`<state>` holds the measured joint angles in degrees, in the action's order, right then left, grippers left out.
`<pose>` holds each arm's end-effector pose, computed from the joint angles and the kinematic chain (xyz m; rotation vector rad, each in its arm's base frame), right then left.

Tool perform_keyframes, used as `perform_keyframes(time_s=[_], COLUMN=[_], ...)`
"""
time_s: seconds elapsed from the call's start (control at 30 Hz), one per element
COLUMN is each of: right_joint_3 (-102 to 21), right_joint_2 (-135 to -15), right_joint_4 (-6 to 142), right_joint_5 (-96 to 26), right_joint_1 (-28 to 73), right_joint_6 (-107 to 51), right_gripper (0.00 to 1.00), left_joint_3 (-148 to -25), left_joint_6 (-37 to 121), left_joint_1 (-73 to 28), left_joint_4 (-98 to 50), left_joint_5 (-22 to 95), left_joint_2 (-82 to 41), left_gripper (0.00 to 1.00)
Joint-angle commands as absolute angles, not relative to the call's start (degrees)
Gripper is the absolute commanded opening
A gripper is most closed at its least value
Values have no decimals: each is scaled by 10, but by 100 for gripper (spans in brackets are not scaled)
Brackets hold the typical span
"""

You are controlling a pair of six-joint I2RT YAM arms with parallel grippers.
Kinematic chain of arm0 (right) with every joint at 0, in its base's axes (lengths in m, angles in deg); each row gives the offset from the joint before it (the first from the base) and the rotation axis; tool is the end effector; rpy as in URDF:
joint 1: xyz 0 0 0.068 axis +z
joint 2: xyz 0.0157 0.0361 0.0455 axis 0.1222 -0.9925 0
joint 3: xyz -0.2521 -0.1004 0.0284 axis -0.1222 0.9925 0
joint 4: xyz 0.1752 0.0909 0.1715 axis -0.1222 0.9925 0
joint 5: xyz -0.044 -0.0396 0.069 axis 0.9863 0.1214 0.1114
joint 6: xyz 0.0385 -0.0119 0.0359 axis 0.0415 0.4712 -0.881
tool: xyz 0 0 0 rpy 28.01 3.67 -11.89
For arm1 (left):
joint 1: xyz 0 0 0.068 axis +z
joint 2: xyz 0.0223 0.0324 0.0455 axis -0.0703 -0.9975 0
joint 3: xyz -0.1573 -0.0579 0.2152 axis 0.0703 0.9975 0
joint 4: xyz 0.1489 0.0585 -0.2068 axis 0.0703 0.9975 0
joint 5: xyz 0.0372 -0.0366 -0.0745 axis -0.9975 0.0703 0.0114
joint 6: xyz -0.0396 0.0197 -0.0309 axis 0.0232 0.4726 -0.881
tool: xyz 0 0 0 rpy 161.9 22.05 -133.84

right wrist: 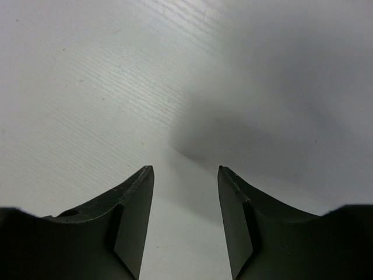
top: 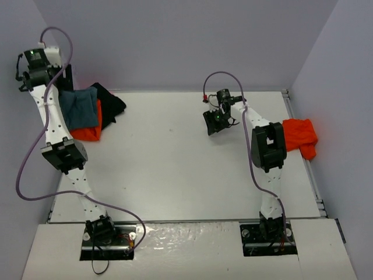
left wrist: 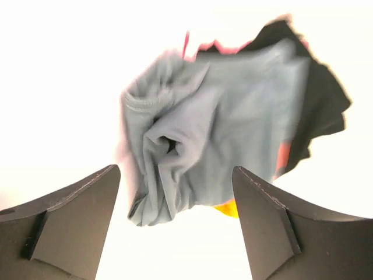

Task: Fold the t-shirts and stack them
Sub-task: Put the neatly folded tshirt into the corner of the board with the left arm

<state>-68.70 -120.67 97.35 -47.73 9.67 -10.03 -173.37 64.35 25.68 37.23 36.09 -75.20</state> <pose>0.4679 0.1530 0.1990 -0.7422 2.3623 0.4778 0.4369 0.1682 0.4344 -0.1211 2.0867 0.1974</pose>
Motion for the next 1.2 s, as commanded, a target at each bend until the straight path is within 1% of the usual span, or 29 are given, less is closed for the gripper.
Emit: perform_keyframes(time_s=[0.0,0.1,0.13,0.2,0.23,0.27,0.3,0.33,0.37,0.4,0.43,0.5,0.57,0.6,0.63,0.7,0.73,0.83,0.87,0.93,0.97,1.03,1.07,1.1,1.13,1.17], right_joint_3=[-735,-713,-700,-668,-645,-616,-580,-550,-526,-501,-473,-407,-386,-372,-357,-334,-324,-309,-307,-301,-298,-291,-287,-284,-281,-279], right_joint_2=[-1073,-1017,-990,-936,-902,-872,-846,-815,-778,-751,-730,-690,-678,-669,-661,-644,-637,-645,-651,-659,-662,-662,-661,-661,-662,-662], right_joint_4=[957,942,931,911,901,892,883,873,863,859,857,842,835,834,831,810,793,781,785,791,793,796,797,799,801,801], right_joint_5=[-373,-308,-294,-279,-274,-266,-255,-254,-249,-256,-269,-290,-285,-284,-284,-295,-298,-309,-334,-351,-359,-376,-385,-393,-402,-407], right_joint_1=[99,99,98,97,96,94,92,87,83,77,69,65,64,64,63,60,60,51,45,34,30,26,24,22,21,21], right_joint_6=[-65,-50,-45,-32,-21,-9,2,10,18,27,39,43,37,32,27,25,21,-4,-5,-5,-5,-2,0,3,8,8], right_gripper=[47,47,48,45,45,48,63,90,97,88,74,51,38,18,0,0,0,0,10,33,42,48,47,39,21,5], left_joint_3=[-1692,-1639,-1625,-1589,-1557,-1527,-1496,-1458,-1403,-1351,-1304,-1213,-1127,-1088,-1049,-976,-955,-900,-878,-858,-849,-833,-828,-827,-830,-832], left_joint_6=[608,596,590,574,566,561,563,568,572,575,579,577,569,562,552,508,500,485,494,513,521,531,533,535,539,558], left_joint_1=[240,231,228,224,220,215,208,199,183,169,158,140,129,126,123,118,115,111,111,105,102,99,97,92,86,81], left_joint_4=[290,277,277,271,264,258,255,252,245,231,216,144,108,68,30,-30,-64,-104,-110,-111,-113,-123,-127,-129,-126,-120], left_joint_5=[417,436,445,478,499,517,531,552,568,575,579,566,579,598,615,617,621,639,660,661,659,649,647,646,644,642], left_joint_2=[-568,-513,-502,-474,-460,-447,-437,-423,-404,-385,-368,-331,-293,-269,-246,-218,-208,-177,-172,-163,-160,-157,-162,-169,-177,-182], left_gripper=[78,78,75,63,55,46,38,35,24,12,1,0,0,0,0,0,0,0,0,16,23,32,39,43,38,28])
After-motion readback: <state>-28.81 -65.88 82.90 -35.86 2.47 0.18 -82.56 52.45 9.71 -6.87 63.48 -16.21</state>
